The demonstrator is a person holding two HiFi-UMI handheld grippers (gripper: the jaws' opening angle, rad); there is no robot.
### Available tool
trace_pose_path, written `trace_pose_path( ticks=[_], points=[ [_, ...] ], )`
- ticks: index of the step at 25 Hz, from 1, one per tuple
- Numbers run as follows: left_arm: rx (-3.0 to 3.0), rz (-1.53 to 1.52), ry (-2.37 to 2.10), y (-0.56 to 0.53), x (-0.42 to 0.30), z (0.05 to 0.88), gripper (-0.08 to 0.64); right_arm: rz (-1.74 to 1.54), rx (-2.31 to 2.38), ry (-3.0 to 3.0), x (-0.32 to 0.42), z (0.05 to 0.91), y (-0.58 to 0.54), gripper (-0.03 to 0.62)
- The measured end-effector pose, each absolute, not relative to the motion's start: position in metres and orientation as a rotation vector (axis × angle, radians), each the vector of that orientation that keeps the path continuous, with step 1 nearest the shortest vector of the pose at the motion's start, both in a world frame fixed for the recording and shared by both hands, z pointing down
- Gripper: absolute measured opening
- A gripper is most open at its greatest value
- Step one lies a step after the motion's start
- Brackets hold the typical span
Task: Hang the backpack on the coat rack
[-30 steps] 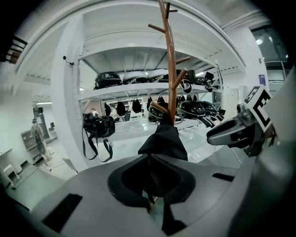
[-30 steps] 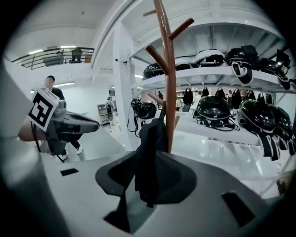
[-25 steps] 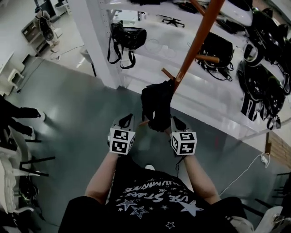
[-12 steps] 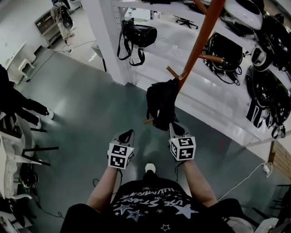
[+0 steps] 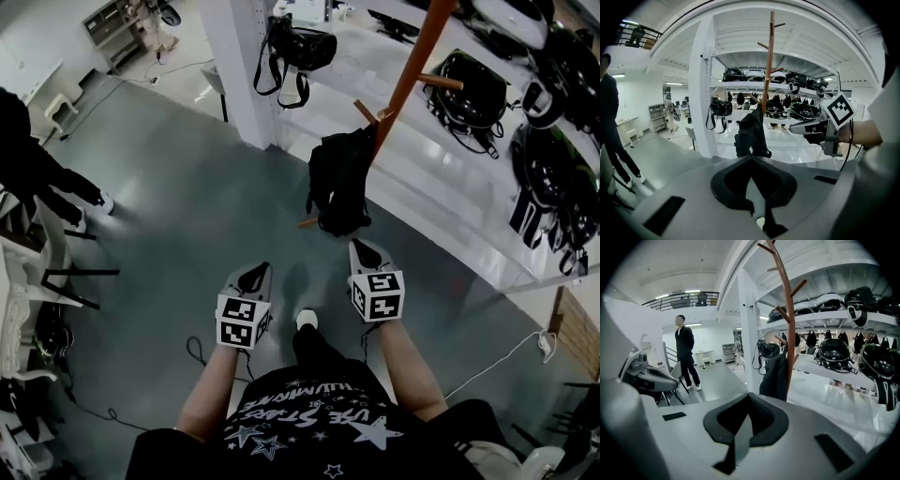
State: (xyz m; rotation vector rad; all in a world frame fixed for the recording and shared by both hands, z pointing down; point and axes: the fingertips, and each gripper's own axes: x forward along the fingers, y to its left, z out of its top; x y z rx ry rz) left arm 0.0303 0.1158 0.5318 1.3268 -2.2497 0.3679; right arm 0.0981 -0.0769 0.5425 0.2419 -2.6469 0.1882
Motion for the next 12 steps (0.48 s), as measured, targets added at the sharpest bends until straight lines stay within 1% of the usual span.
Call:
trace_pose_path(
  ticks=[6,12],
  points=[
    [1.313,0.304,-2.292,0.166,0.095,0.518,0.017,0.153,0.228,-2.681,0.157,0.530,-0.030,0.009],
    [1.306,0.331,-2.344,0.214,0.167,0.498,0.017,0.162,0.219,-2.710,0.234,0.509,0.017,0.009]
  ],
)
